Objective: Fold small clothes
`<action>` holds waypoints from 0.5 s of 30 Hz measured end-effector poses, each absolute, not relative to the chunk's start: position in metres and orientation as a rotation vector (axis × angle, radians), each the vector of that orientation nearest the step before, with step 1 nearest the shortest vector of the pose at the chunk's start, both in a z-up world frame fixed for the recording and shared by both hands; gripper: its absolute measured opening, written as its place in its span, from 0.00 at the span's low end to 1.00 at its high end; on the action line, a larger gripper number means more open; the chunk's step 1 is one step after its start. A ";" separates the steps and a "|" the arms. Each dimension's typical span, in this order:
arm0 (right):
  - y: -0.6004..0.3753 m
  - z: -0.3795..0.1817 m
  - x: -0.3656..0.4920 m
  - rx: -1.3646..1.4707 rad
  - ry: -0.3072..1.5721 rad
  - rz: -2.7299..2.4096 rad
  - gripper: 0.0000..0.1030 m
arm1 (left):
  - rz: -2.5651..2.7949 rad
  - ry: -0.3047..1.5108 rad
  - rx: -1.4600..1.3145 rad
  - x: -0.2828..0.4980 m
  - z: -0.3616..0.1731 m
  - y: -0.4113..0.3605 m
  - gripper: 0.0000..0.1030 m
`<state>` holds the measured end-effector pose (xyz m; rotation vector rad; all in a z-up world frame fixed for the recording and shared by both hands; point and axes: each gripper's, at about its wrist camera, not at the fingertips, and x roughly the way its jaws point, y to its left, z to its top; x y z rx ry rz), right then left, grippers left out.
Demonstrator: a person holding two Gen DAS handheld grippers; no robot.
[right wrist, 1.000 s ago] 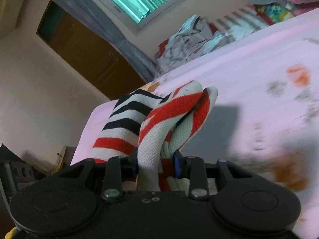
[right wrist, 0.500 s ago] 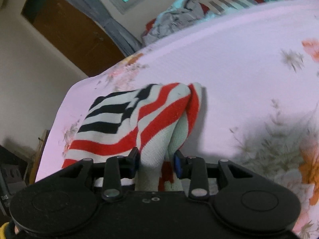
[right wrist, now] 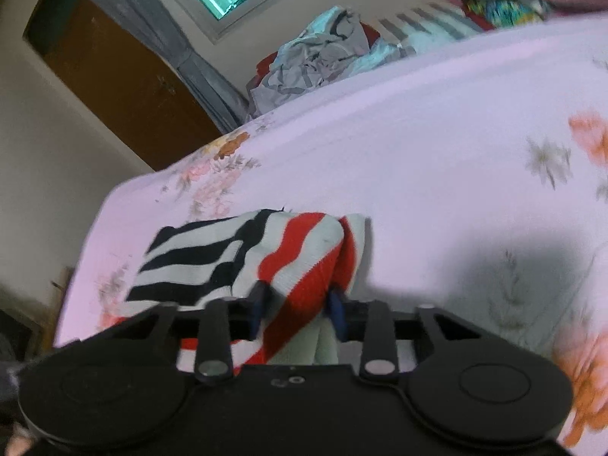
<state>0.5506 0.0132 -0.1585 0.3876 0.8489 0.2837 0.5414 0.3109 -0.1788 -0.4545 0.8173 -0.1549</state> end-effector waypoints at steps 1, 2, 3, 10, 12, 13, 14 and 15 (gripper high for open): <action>0.015 -0.157 0.551 0.357 0.831 0.270 0.16 | -0.149 0.820 -0.452 0.545 -0.181 0.310 0.66; 0.016 -0.157 0.552 0.337 0.818 0.261 0.15 | -0.145 0.822 -0.448 0.545 -0.182 0.309 0.66; 0.018 -0.158 0.554 0.309 0.813 0.249 0.14 | -0.142 0.824 -0.446 0.547 -0.183 0.308 0.66; 0.025 -0.167 0.563 0.237 0.830 0.225 0.18 | -0.125 0.811 -0.424 0.539 -0.175 0.304 0.66; 0.020 -0.157 0.553 0.268 0.825 0.248 0.23 | -0.128 0.799 -0.422 0.528 -0.168 0.306 0.66; 0.016 -0.152 0.544 0.288 0.824 0.264 0.27 | -0.130 0.795 -0.427 0.521 -0.165 0.309 0.66; 0.013 -0.148 0.536 0.305 0.823 0.277 0.29 | -0.130 0.794 -0.425 0.514 -0.163 0.309 0.66; 0.009 -0.144 0.526 0.320 0.818 0.291 0.32 | -0.136 0.790 -0.420 0.507 -0.161 0.310 0.66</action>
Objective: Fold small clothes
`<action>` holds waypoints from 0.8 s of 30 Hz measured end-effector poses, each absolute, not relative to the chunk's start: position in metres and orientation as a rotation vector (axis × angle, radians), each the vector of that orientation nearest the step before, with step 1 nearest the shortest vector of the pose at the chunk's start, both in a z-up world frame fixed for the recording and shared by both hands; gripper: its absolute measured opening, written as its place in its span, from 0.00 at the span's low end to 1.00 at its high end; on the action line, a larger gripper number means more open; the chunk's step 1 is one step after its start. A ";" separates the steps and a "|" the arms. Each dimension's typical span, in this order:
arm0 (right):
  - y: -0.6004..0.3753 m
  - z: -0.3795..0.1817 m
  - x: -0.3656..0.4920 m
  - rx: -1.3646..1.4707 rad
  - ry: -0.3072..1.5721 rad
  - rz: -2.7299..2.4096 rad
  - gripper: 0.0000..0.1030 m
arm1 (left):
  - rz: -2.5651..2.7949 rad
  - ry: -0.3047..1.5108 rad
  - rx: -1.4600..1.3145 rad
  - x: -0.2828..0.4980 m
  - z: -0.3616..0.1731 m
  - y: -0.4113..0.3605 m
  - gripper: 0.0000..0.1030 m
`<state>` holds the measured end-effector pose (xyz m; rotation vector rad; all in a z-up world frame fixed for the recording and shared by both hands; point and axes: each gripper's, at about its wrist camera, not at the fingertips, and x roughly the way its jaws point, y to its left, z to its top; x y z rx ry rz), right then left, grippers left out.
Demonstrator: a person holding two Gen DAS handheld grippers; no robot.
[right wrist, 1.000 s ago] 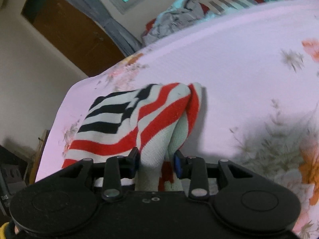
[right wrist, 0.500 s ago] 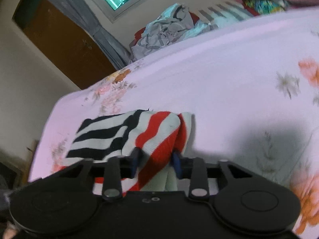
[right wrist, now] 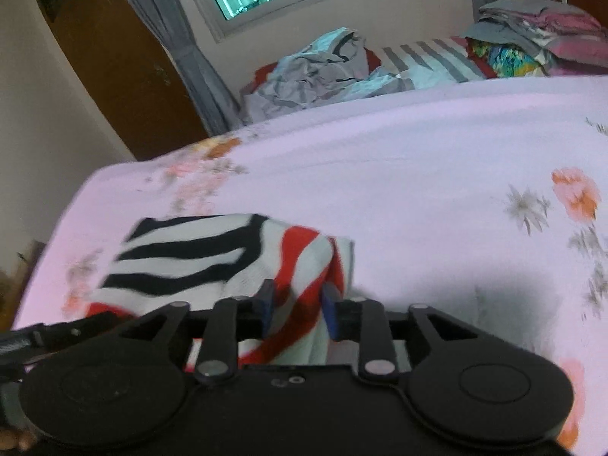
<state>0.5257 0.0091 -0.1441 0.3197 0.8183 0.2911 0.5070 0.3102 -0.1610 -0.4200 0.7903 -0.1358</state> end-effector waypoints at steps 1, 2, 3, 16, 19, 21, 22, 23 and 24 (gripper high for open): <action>0.006 -0.140 0.517 0.330 0.815 0.302 0.37 | -0.143 0.785 -0.406 0.498 -0.159 0.310 0.66; 0.002 -0.137 0.507 0.340 0.809 0.308 0.39 | -0.144 0.783 -0.389 0.490 -0.158 0.310 0.66; -0.001 -0.135 0.496 0.349 0.808 0.317 0.44 | -0.144 0.783 -0.373 0.481 -0.158 0.309 0.66; 0.005 -0.154 0.434 0.263 0.871 0.320 0.17 | -0.102 0.767 -0.313 0.429 -0.167 0.293 0.67; 0.009 -0.166 0.433 0.250 0.857 0.295 0.18 | -0.111 0.771 -0.297 0.425 -0.172 0.290 0.67; 0.007 -0.168 0.428 0.268 0.857 0.286 0.18 | -0.123 0.799 -0.335 0.425 -0.177 0.295 0.69; 0.007 -0.167 0.425 0.272 0.870 0.282 0.18 | -0.124 0.810 -0.351 0.424 -0.176 0.297 0.69; 0.007 -0.165 0.420 0.274 0.882 0.272 0.19 | -0.125 0.812 -0.347 0.420 -0.173 0.297 0.69; 0.007 -0.161 0.413 0.271 0.876 0.264 0.19 | -0.130 0.806 -0.332 0.417 -0.171 0.295 0.69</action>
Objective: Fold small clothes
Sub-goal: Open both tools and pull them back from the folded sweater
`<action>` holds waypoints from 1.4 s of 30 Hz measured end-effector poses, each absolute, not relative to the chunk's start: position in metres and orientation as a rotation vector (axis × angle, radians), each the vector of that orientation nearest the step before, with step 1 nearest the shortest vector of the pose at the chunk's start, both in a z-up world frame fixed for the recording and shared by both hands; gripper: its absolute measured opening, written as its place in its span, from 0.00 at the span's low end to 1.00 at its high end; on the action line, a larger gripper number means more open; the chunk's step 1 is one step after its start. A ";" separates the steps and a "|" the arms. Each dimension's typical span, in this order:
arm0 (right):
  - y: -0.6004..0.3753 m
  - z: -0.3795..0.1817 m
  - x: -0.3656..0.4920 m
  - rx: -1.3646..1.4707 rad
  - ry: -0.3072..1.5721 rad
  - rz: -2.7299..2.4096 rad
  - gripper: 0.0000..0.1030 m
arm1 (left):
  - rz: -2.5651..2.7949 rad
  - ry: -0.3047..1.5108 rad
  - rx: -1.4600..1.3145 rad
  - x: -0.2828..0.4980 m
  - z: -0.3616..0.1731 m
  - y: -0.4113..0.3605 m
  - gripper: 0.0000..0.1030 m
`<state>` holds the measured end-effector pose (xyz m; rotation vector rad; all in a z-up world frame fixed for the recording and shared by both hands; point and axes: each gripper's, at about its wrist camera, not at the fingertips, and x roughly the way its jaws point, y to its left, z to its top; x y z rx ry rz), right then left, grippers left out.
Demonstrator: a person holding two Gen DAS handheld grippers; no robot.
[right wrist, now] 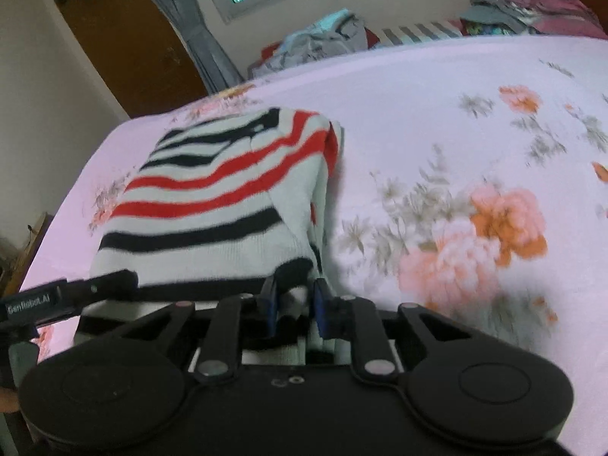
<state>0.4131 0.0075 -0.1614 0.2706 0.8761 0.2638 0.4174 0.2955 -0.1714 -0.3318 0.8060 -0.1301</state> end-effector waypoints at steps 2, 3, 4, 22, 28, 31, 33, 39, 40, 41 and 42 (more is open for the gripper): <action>0.009 -0.164 0.404 0.232 0.867 0.250 0.19 | -0.147 0.799 -0.305 0.412 -0.173 0.293 0.69; 0.007 -0.172 0.405 0.238 0.892 0.242 0.24 | -0.154 0.812 -0.297 0.412 -0.178 0.292 0.69; 0.003 -0.176 0.405 0.290 0.902 0.236 0.24 | -0.156 0.830 -0.306 0.413 -0.182 0.294 0.69; -0.009 -0.115 0.349 0.327 0.807 0.258 0.68 | -0.029 0.771 -0.160 0.358 -0.092 0.258 1.00; -0.027 -0.094 0.295 0.313 0.785 0.322 0.76 | 0.099 0.706 -0.038 0.292 -0.060 0.227 1.00; -0.036 -0.082 0.265 0.302 0.776 0.353 0.77 | 0.152 0.617 0.008 0.251 -0.044 0.212 1.00; -0.040 -0.073 0.245 0.294 0.768 0.374 0.79 | 0.146 0.605 0.009 0.228 -0.034 0.204 1.00; -0.043 -0.037 0.182 0.184 0.705 0.395 0.94 | 0.137 0.588 -0.077 0.160 -0.010 0.203 1.00; -0.043 -0.031 0.173 0.170 0.694 0.395 0.97 | 0.144 0.583 -0.062 0.150 -0.007 0.202 1.00; -0.044 -0.025 0.163 0.156 0.679 0.397 0.98 | 0.142 0.585 -0.045 0.142 -0.004 0.200 1.00; -0.043 -0.020 0.155 0.142 0.665 0.400 0.99 | 0.128 0.586 -0.024 0.135 -0.002 0.199 1.00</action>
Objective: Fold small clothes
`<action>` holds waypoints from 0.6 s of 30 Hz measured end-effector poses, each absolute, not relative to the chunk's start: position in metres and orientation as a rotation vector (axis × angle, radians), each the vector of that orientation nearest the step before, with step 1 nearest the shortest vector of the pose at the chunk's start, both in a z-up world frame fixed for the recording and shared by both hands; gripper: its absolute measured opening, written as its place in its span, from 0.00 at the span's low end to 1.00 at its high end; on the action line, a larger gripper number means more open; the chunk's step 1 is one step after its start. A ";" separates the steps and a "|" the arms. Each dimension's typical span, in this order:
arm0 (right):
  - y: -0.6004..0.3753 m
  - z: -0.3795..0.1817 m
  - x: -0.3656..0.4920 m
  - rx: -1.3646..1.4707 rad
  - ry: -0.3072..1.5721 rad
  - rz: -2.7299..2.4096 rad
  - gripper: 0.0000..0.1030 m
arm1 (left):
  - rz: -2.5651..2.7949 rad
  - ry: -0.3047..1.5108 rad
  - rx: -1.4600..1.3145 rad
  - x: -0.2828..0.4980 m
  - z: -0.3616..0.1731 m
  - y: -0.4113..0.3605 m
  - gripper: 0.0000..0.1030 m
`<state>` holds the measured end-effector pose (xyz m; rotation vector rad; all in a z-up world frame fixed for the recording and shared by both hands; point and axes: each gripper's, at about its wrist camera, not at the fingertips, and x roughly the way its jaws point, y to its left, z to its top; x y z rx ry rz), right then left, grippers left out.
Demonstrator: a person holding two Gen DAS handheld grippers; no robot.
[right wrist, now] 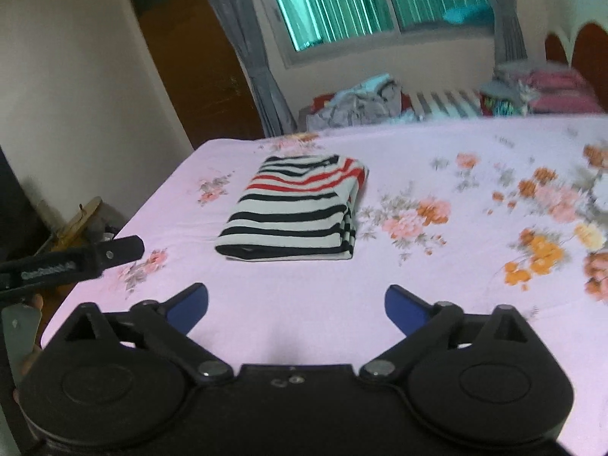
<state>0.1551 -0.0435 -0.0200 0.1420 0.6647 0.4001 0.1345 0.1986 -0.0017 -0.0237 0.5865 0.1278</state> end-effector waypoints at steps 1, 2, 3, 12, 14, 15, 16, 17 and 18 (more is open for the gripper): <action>-0.042 -0.014 0.146 0.126 0.651 0.398 1.00 | 0.122 0.572 -0.007 0.126 0.000 0.196 1.00; -0.041 -0.010 0.140 0.112 0.644 0.391 1.00 | 0.134 0.558 0.010 0.119 0.002 0.193 1.00; -0.040 -0.007 0.134 0.097 0.638 0.380 1.00 | 0.153 0.547 0.037 0.111 0.004 0.189 1.00; -0.029 0.015 0.095 -0.027 0.507 0.233 1.00 | 0.143 0.616 -0.036 0.082 0.012 0.188 1.00; -0.031 0.016 0.094 -0.020 0.503 0.239 1.00 | 0.145 0.622 -0.039 0.080 0.011 0.186 1.00; -0.032 0.016 0.093 -0.013 0.500 0.239 1.00 | 0.148 0.621 -0.037 0.079 0.011 0.185 1.00; -0.033 0.016 0.092 -0.007 0.497 0.235 1.00 | 0.150 0.621 -0.035 0.077 0.012 0.185 1.00; -0.033 0.016 0.092 -0.006 0.496 0.233 1.00 | 0.153 0.621 -0.033 0.076 0.012 0.184 1.00; -0.033 0.016 0.091 -0.006 0.493 0.232 1.00 | 0.156 0.622 -0.037 0.076 0.012 0.184 1.00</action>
